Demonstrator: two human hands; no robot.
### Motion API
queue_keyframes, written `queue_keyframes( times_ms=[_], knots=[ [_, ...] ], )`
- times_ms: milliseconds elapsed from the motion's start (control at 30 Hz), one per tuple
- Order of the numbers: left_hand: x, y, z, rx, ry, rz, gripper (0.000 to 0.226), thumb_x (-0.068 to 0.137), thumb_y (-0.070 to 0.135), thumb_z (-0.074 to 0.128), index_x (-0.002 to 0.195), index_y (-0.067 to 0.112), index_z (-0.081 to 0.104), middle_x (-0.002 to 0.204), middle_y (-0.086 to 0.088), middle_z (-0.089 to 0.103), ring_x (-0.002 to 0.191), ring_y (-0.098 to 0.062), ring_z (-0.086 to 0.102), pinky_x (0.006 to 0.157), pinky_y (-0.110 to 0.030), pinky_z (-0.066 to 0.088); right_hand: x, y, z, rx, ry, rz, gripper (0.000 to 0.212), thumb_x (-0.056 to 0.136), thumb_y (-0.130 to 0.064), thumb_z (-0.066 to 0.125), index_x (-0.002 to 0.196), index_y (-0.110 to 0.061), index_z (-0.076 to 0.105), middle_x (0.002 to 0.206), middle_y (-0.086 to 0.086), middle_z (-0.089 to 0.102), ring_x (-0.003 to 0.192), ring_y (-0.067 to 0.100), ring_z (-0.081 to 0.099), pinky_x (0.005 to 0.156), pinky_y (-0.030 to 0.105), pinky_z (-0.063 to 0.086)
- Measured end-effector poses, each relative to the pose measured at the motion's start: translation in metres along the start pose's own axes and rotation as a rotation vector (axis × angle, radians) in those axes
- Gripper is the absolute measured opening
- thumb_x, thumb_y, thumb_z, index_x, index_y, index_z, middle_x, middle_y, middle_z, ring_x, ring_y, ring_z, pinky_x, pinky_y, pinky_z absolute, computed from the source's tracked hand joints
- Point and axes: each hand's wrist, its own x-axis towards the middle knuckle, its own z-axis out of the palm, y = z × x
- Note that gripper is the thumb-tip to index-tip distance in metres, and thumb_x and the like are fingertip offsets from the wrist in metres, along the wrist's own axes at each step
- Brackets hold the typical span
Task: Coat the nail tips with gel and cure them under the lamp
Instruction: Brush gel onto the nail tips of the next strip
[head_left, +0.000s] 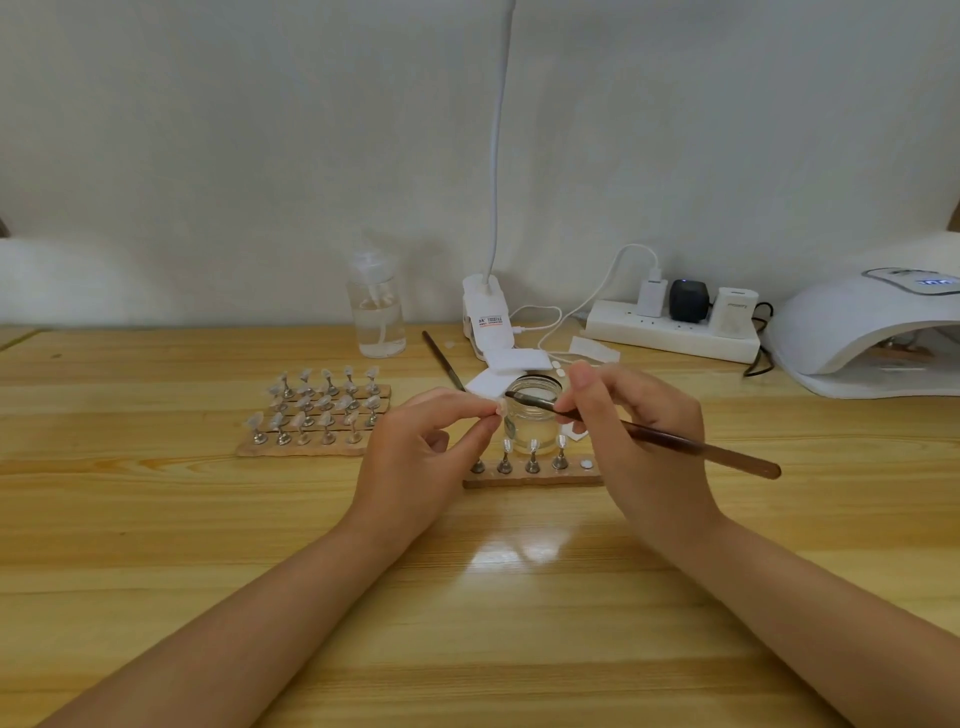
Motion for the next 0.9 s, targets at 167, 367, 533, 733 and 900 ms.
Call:
queue_keyframes(
  times_ms=[167,367,533,733,900],
  knots=[
    [0.0002,-0.0018,0.0003,0.002,-0.007,0.014,0.024,0.078,0.002,0.067,0.088,0.024,0.069,0.083,0.010,0.067,0.050,0.013,0.046,0.045,-0.005,0.029,-0.0021,0.0008,0.0023,-0.017,-0.031,-0.046,0.028,0.088,-0.033,0.041,0.069,-0.024,0.060,0.065,-0.020,0.057,0.065,-0.004,0.059,0.063,0.008,0.044],
    [0.0004,-0.0026,0.0010,0.005,0.000,0.014,0.025,0.078,0.003,0.067,0.087,0.026,0.068,0.082,0.012,0.066,0.050,0.010,0.047,0.044,-0.006,0.029,-0.0028,0.0025,0.0023,-0.022,-0.024,-0.069,0.028,0.089,-0.029,0.043,0.069,-0.021,0.061,0.065,-0.020,0.057,0.064,-0.003,0.059,0.063,0.008,0.044],
    [0.0006,-0.0033,0.0011,0.018,0.003,0.009,0.023,0.078,0.004,0.067,0.089,0.025,0.068,0.083,0.012,0.066,0.049,0.010,0.047,0.045,-0.006,0.029,-0.0029,0.0030,0.0024,-0.026,-0.025,-0.066,0.028,0.088,-0.029,0.043,0.068,-0.021,0.060,0.063,-0.019,0.057,0.062,-0.004,0.058,0.062,0.008,0.044],
    [0.0006,-0.0033,0.0002,0.002,-0.004,0.004,0.025,0.078,0.005,0.067,0.086,0.028,0.068,0.084,0.012,0.066,0.045,0.007,0.044,0.043,-0.007,0.028,-0.0049,0.0035,0.0014,0.038,-0.030,-0.002,0.033,0.087,-0.034,0.042,0.062,-0.025,0.060,0.060,-0.012,0.060,0.059,0.002,0.060,0.059,0.013,0.045],
    [0.0009,-0.0036,0.0004,0.006,-0.009,0.001,0.024,0.078,0.006,0.067,0.087,0.028,0.067,0.084,0.011,0.067,0.044,0.005,0.044,0.043,-0.008,0.029,-0.0037,0.0026,0.0018,0.104,0.014,0.090,0.036,0.085,-0.040,0.041,0.062,-0.023,0.062,0.058,-0.006,0.061,0.057,0.005,0.059,0.057,0.015,0.045]
  ],
)
